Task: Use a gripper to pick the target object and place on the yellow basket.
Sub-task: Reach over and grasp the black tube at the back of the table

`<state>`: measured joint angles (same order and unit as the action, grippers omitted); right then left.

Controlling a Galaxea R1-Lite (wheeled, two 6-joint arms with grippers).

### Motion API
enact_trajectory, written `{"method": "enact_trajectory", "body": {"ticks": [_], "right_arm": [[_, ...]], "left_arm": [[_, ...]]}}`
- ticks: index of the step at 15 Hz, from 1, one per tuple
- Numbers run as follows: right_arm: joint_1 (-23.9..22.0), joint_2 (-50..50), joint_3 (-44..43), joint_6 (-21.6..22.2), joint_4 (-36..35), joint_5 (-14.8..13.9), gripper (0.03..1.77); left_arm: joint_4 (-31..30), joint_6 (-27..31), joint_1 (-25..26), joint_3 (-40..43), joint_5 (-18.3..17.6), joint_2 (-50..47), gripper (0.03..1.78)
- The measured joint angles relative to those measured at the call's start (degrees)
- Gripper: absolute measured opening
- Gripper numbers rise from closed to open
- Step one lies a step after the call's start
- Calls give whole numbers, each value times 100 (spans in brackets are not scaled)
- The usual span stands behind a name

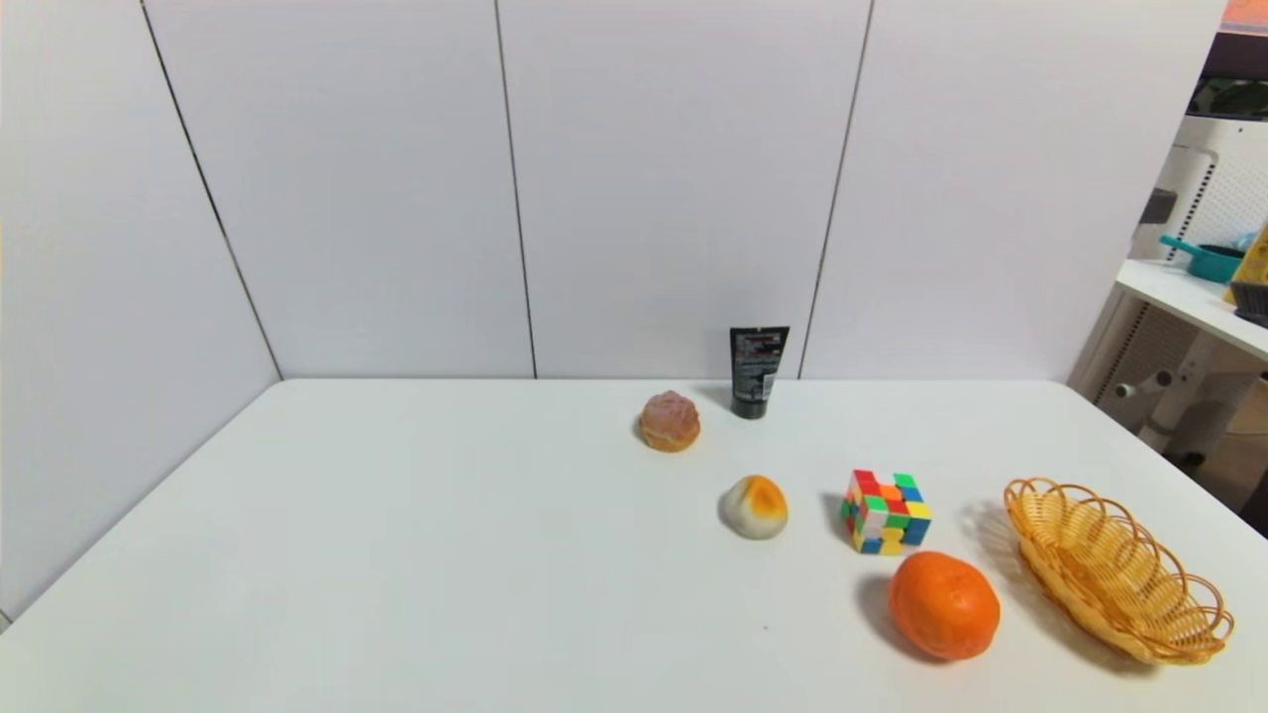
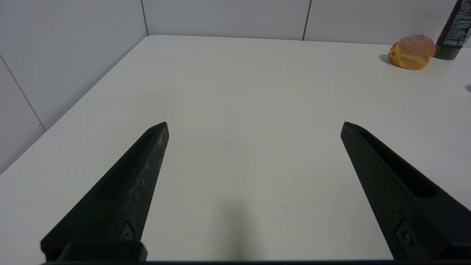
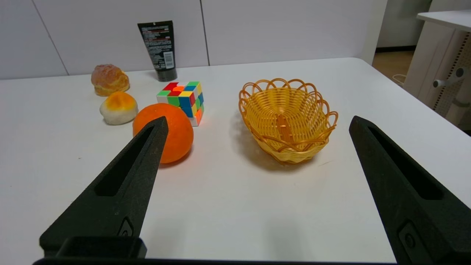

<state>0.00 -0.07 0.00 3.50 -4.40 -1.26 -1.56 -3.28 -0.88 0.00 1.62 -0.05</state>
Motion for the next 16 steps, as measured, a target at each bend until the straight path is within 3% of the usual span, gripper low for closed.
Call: {"method": "enact_trajectory", "body": {"ticks": [7,10,16], "right_arm": [[-2,346,-219,-41,-37,32,170],[49,1295,-1317,-41,-11,44,170],[258,4226,-4517,-102,-4,52,170]], "left_arm": [[0,-2,0,0,0,0,169],[0,0,0,0,0,0,169],[0,0,0,0,2,0,169]]}}
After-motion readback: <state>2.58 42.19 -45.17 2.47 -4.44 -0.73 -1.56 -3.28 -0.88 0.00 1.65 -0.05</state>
